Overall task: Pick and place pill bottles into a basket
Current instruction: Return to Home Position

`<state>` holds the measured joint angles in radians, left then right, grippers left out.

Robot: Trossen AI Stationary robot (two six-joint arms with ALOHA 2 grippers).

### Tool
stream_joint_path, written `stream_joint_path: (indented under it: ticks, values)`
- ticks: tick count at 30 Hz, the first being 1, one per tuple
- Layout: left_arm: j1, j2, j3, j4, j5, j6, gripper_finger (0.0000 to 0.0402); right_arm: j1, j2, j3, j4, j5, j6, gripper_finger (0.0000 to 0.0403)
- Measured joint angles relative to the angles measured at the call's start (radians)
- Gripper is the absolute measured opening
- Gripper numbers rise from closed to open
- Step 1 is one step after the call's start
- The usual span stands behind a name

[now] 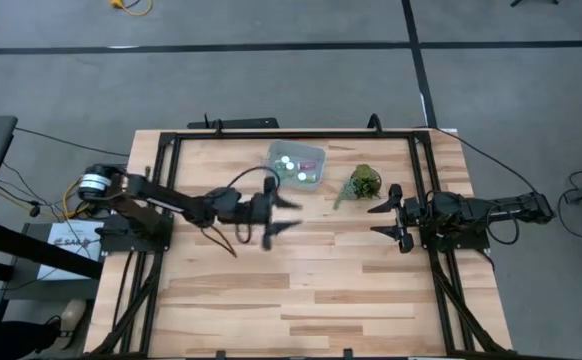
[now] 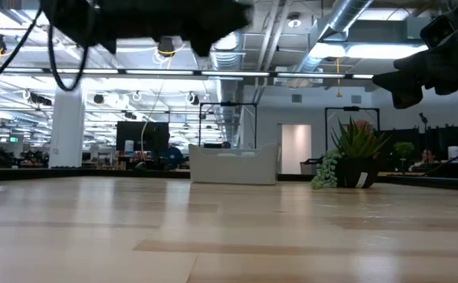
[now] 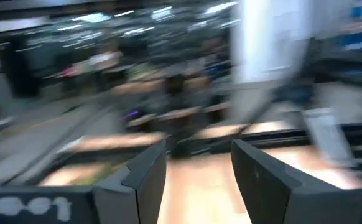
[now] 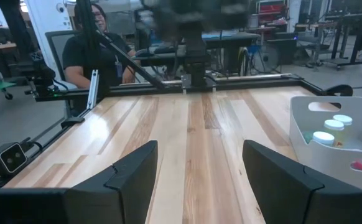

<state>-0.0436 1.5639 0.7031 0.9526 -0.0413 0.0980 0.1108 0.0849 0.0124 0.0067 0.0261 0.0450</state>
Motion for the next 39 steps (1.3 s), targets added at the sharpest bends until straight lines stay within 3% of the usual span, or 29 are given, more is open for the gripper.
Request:
stream_joint_path:
  ticks: [3,5,11,17,20,28,39]
  values:
    - [-0.045,-0.068,-0.008,-0.048,0.175,-0.012,0.0170,0.000,0.000,0.000,0.000,0.000,0.000,0.0230]
    - [-0.084,-0.120,-0.020,-0.117,0.197,-0.013,0.0170,0.000,0.000,0.000,0.000,0.000,0.000,0.0230]
    - [-0.209,-0.304,-0.055,-0.399,0.000,-0.010,0.0170,0.000,0.000,0.000,0.000,0.000,0.000,0.0230]
    - [-0.326,-0.485,-0.132,-0.419,-0.061,0.063,0.0170,0.000,0.000,0.000,0.000,0.000,0.000,0.0230]
    - [-0.363,-0.587,-0.188,-0.410,-0.065,0.116,0.0170,0.000,0.000,0.000,0.000,0.000,0.000,0.0230]
    - [-0.396,-0.795,-0.364,-0.297,0.068,0.168,0.0170,0.000,0.000,0.000,0.000,0.000,0.000,0.0230]
    - [-0.427,-0.896,-0.646,0.003,0.062,0.166,0.0171,0.000,0.000,0.000,0.000,0.000,0.000,0.0230]
